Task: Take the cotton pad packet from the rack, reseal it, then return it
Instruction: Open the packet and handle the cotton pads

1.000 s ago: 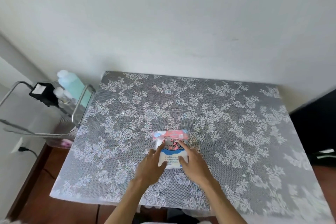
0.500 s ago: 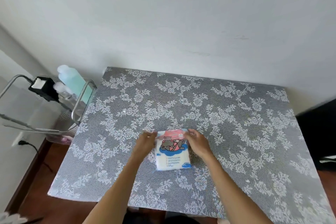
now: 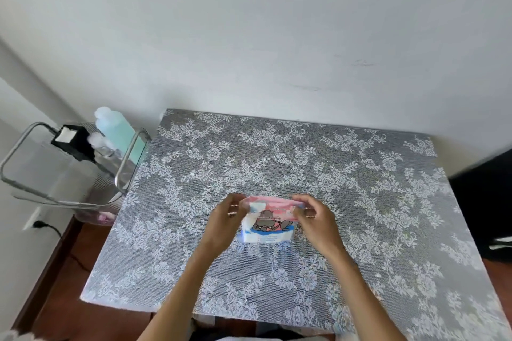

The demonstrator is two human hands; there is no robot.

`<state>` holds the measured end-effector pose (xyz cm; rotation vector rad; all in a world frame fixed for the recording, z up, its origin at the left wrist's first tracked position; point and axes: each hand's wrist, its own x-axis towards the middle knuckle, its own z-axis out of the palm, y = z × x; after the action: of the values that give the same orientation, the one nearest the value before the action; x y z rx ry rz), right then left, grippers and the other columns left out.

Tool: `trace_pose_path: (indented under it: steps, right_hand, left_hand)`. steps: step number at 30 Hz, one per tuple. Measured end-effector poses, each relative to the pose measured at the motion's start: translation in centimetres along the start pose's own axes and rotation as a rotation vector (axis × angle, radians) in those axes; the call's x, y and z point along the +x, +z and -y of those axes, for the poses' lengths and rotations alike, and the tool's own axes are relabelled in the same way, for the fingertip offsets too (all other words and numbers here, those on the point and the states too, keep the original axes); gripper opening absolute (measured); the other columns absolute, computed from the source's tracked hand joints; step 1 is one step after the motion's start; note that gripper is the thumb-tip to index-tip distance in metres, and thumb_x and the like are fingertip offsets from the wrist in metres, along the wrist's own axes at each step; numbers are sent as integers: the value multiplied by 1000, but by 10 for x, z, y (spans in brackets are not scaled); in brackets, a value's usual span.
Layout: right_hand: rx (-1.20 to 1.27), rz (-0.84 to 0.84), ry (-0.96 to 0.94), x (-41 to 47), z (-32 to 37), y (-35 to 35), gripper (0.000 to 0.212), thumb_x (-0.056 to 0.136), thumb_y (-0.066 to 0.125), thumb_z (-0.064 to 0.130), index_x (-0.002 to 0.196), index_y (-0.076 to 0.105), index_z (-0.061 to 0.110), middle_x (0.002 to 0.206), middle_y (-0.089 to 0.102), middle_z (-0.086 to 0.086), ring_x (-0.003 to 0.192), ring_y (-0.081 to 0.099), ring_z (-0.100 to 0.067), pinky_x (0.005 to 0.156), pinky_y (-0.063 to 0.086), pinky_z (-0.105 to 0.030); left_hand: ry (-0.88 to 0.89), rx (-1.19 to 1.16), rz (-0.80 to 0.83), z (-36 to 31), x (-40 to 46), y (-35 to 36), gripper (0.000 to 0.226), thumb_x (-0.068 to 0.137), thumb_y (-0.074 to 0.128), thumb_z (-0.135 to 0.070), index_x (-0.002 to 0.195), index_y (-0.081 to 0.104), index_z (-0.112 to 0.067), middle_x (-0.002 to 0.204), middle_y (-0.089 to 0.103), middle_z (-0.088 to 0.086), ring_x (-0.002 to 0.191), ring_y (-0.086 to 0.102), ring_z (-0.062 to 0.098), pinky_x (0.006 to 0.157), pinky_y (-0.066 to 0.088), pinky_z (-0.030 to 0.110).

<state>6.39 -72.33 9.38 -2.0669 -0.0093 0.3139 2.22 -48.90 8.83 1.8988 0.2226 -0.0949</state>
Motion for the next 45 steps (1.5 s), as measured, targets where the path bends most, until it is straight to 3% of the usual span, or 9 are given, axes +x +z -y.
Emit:
trace_pose_path:
  steps: [7, 11, 13, 18, 23, 28, 32, 40, 45]
  right_hand:
    - [-60, -3, -119, -36, -12, -4, 30, 89, 66, 15, 117, 62, 24, 111, 65, 1, 74, 65, 2, 51, 52, -13]
    - [-85, -28, -140, -61, -22, -3, 30, 88, 67, 18, 116, 62, 28, 118, 61, 3, 97, 64, -3, 69, 60, -21]
    - [-103, -48, -158, -73, -26, -1, 28, 87, 69, 19, 113, 62, 28, 116, 61, 5, 97, 61, 4, 72, 58, -16]
    - [-67, -48, -153, -94, -35, 3, 28, 86, 71, 19, 109, 63, 33, 116, 61, 7, 100, 61, 6, 76, 58, -17]
    - [-7, 39, -111, -97, -38, 1, 31, 87, 69, 18, 112, 61, 34, 120, 56, 8, 107, 61, 0, 78, 57, -18]
    - [-330, 174, -148, -86, -26, -5, 47, 85, 51, 55, 130, 44, 41, 125, 41, 16, 111, 44, -1, 86, 37, -17]
    - [-465, 204, -254, -73, -6, 3, 42, 91, 56, 46, 132, 50, 36, 127, 48, 10, 112, 44, -5, 99, 40, -28]
    - [-469, 262, -294, -64, 14, 13, 20, 86, 70, 26, 106, 65, 28, 94, 64, 13, 63, 55, 6, 51, 46, -12]
    - [-431, 280, -297, -66, 17, 8, 20, 84, 72, 28, 103, 67, 31, 89, 67, 14, 60, 58, 4, 48, 49, -14]
  left_hand:
    - [110, 204, 53, 1, -34, 1, 21, 92, 63, -24, 111, 56, -29, 111, 65, -17, 102, 62, -4, 87, 54, 19]
    - [94, 212, 87, -1, -56, 5, 21, 96, 47, -45, 102, 58, -27, 100, 66, -15, 78, 64, -11, 61, 53, 12]
    - [83, 223, 97, -1, -62, 7, 30, 99, 42, -43, 99, 61, -21, 94, 68, -13, 67, 67, 4, 52, 54, 22]
    - [100, 338, 207, 6, -63, 12, 32, 98, 47, -43, 118, 63, -23, 99, 61, -8, 82, 60, 1, 67, 47, 16]
    - [84, 334, 289, 5, -64, 14, 29, 98, 50, -38, 112, 65, -17, 101, 57, 0, 87, 58, 7, 75, 53, 29]
    - [97, 322, 282, 2, -64, 14, 16, 94, 61, -31, 104, 58, -19, 101, 59, -4, 88, 55, 4, 70, 44, 16]
    - [102, 268, 273, -3, -63, 14, 13, 92, 63, -28, 101, 59, -18, 94, 65, -5, 83, 60, 6, 67, 50, 21]
    - [159, 303, 178, -3, -68, 11, 12, 85, 72, -19, 87, 60, -24, 79, 63, -15, 73, 58, -2, 62, 43, 11]
    - [199, 332, 76, -5, -71, 10, 15, 82, 75, -20, 88, 64, -28, 80, 65, -18, 80, 60, -4, 65, 45, 7]
